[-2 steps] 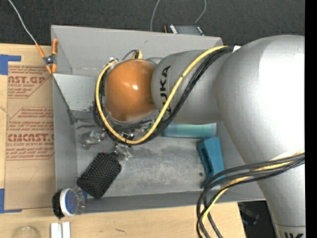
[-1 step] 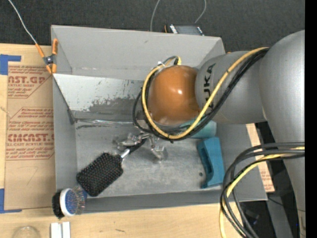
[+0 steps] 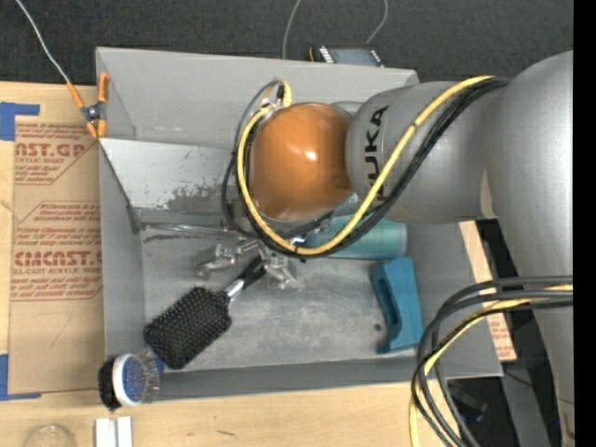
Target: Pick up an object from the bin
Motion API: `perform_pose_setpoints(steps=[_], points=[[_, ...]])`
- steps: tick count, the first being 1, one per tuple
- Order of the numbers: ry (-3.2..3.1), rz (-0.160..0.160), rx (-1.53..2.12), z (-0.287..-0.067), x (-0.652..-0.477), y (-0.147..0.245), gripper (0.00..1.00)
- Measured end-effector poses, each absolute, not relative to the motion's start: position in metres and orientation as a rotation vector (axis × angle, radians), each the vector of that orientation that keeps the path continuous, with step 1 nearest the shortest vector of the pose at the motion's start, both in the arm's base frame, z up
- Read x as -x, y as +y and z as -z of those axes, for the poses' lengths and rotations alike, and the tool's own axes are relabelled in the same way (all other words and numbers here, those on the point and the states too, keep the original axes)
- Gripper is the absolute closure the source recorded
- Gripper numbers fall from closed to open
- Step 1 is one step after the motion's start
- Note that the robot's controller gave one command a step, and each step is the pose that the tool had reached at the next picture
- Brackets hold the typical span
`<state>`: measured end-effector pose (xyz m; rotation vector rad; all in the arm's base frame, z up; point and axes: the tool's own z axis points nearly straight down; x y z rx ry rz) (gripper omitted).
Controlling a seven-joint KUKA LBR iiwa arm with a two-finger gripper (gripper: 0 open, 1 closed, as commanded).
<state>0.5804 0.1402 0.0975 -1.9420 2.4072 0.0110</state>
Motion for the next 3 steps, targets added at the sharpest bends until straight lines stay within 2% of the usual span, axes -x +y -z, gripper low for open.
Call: perform_pose_setpoints(steps=[1,2,3], points=[[2.360,-0.003,1.981,-0.071,-0.562,0.171,0.00],[2.209,0.017,2.126,-0.073,-0.557,0.172,0.00],[2.202,0.016,2.128,-0.070,-0.576,0.177,0.00]])
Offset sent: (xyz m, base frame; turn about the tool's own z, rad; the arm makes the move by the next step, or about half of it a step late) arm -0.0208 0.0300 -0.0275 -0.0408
